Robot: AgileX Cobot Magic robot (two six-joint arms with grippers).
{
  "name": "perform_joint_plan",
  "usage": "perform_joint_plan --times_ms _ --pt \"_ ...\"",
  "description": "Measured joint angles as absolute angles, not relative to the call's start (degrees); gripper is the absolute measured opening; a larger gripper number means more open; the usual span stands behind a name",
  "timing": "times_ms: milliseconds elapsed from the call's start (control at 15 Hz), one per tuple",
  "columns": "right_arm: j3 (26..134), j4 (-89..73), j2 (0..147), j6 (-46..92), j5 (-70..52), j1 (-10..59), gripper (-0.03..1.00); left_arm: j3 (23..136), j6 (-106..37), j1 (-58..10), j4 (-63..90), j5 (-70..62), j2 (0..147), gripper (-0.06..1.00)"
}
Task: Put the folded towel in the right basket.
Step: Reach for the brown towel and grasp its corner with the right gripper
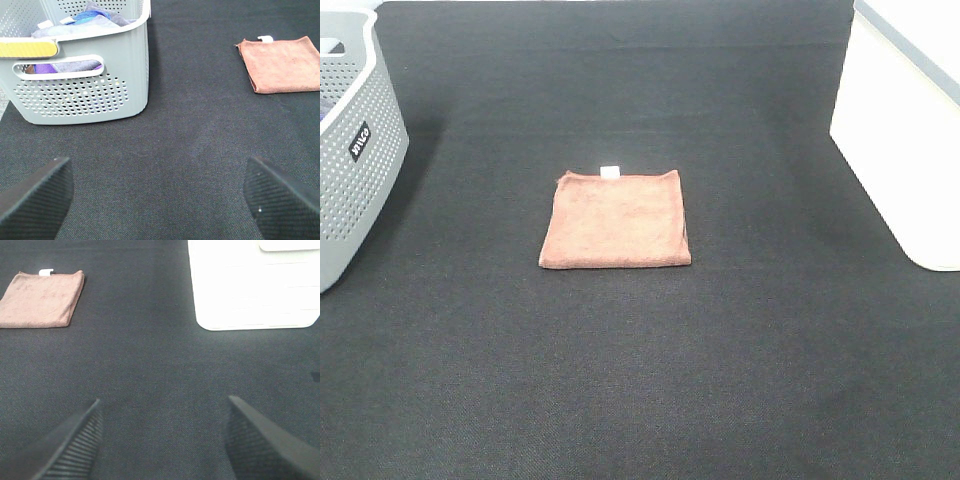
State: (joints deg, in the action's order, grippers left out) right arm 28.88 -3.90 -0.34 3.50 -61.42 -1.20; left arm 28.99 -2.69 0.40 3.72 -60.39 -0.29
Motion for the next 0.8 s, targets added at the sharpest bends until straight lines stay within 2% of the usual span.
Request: perform_joint_plan --times_ms 800 --pt "28.88 -3.9 -0.34 3.5 -61.42 -1.2 0.65 28.99 -2.69 0.4 3.72 -60.39 -0.29 0.87"
